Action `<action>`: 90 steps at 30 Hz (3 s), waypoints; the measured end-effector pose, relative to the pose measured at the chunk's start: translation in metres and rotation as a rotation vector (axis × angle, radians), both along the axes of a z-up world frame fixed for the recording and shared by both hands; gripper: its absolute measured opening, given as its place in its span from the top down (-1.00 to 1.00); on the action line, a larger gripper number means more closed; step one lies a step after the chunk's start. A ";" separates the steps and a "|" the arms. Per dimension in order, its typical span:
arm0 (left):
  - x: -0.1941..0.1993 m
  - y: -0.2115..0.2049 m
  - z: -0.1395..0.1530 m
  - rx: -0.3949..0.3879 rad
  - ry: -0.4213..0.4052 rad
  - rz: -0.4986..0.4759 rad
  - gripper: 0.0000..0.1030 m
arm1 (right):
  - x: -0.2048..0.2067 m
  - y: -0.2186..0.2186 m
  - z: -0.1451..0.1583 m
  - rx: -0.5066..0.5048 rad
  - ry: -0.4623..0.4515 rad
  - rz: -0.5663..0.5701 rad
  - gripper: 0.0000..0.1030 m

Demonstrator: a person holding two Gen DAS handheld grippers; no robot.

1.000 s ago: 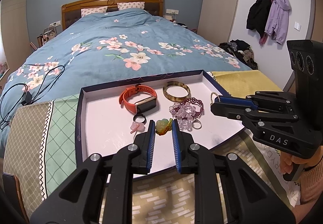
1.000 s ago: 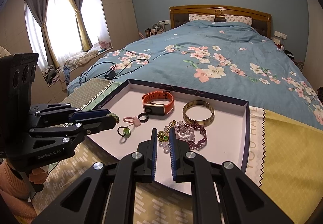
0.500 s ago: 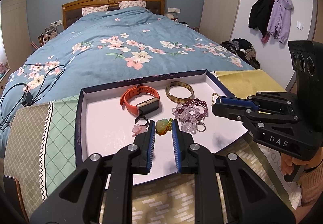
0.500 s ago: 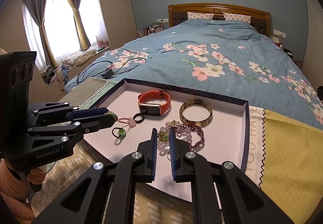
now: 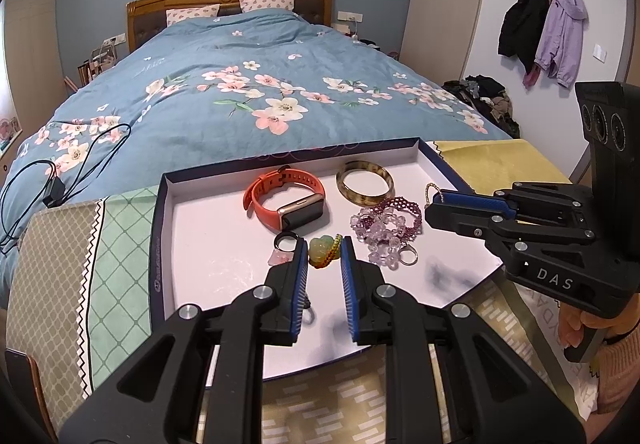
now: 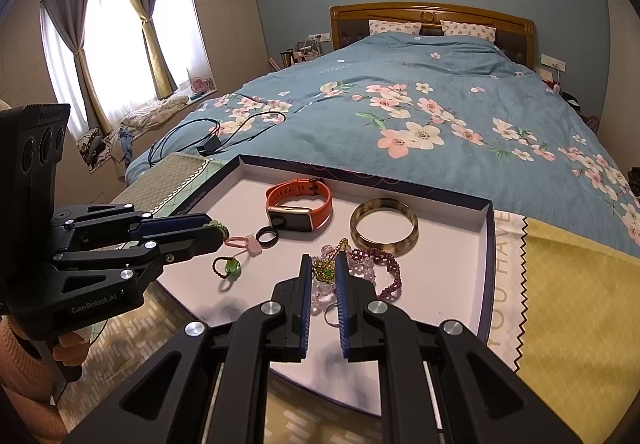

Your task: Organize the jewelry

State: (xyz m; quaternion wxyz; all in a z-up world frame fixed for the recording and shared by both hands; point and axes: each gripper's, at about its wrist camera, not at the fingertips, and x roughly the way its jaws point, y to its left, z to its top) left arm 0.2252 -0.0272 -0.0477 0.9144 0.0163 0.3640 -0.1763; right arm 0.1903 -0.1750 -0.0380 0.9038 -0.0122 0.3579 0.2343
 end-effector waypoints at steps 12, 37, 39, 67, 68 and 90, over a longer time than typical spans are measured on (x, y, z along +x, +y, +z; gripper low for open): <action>0.014 -0.003 -0.006 0.006 0.029 0.015 0.67 | 0.016 0.003 -0.010 -0.035 0.035 -0.015 0.81; 0.035 -0.006 -0.018 0.012 0.070 0.045 0.71 | 0.028 0.002 -0.015 -0.059 0.057 -0.038 0.81; 0.036 -0.007 -0.018 0.015 0.069 0.044 0.71 | 0.029 0.003 -0.015 -0.060 0.058 -0.038 0.81; 0.029 -0.016 -0.020 0.034 0.058 -0.022 0.51 | 0.035 0.005 -0.019 -0.071 0.065 -0.040 0.81; 0.028 -0.019 -0.021 0.045 0.059 -0.031 0.51 | 0.034 0.005 -0.018 -0.073 0.064 -0.040 0.81; 0.047 -0.036 -0.046 0.078 0.142 -0.047 0.92 | 0.038 0.014 -0.024 -0.096 0.090 -0.019 0.77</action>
